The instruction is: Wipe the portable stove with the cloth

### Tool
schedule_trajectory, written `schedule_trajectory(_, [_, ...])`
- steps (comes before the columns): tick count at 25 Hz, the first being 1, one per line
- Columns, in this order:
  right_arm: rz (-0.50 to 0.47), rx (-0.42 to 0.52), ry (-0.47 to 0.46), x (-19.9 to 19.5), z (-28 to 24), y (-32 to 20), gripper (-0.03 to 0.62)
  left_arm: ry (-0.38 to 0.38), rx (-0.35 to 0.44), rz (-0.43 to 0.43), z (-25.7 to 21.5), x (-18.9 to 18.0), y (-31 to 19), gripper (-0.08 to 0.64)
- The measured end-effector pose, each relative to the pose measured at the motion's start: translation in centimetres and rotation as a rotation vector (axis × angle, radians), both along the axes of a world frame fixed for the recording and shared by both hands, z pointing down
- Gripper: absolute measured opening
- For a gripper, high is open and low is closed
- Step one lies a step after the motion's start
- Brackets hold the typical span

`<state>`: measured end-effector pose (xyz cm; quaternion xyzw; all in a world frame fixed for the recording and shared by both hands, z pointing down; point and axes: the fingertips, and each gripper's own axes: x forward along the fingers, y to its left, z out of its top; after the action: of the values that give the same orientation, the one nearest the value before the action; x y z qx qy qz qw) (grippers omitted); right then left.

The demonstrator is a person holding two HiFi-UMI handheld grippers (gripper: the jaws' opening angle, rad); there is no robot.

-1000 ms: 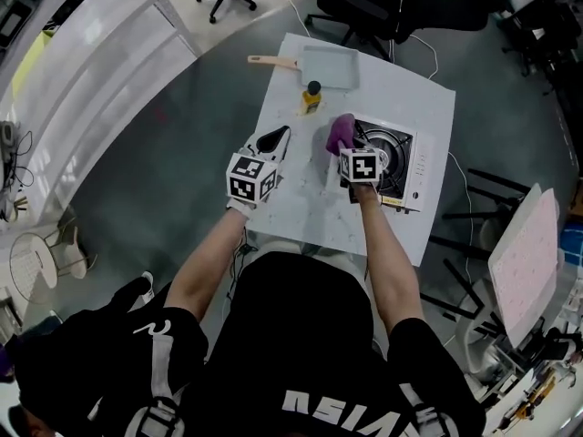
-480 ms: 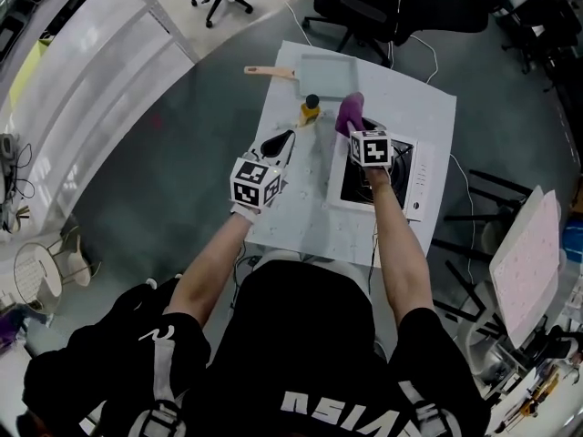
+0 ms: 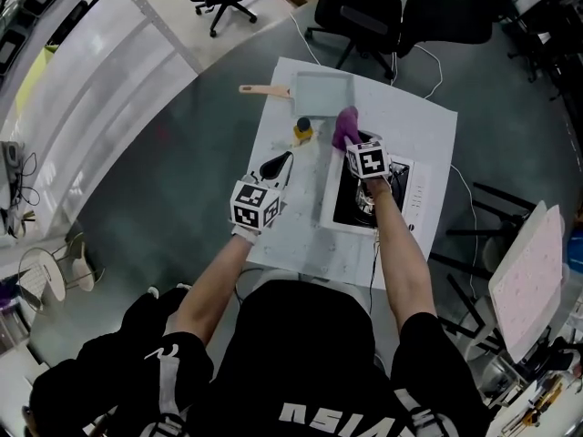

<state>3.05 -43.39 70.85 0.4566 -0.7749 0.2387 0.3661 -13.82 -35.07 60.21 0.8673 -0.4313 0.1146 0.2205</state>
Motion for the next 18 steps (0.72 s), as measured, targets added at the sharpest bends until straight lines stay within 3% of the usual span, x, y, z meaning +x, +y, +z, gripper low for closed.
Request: schedule_trajectory(18, [0.05,-0.012,0.006,10.1,-0.1,1.5,0.112,0.003,-0.002,0.044,-0.4,8.6,-0.5,0.003])
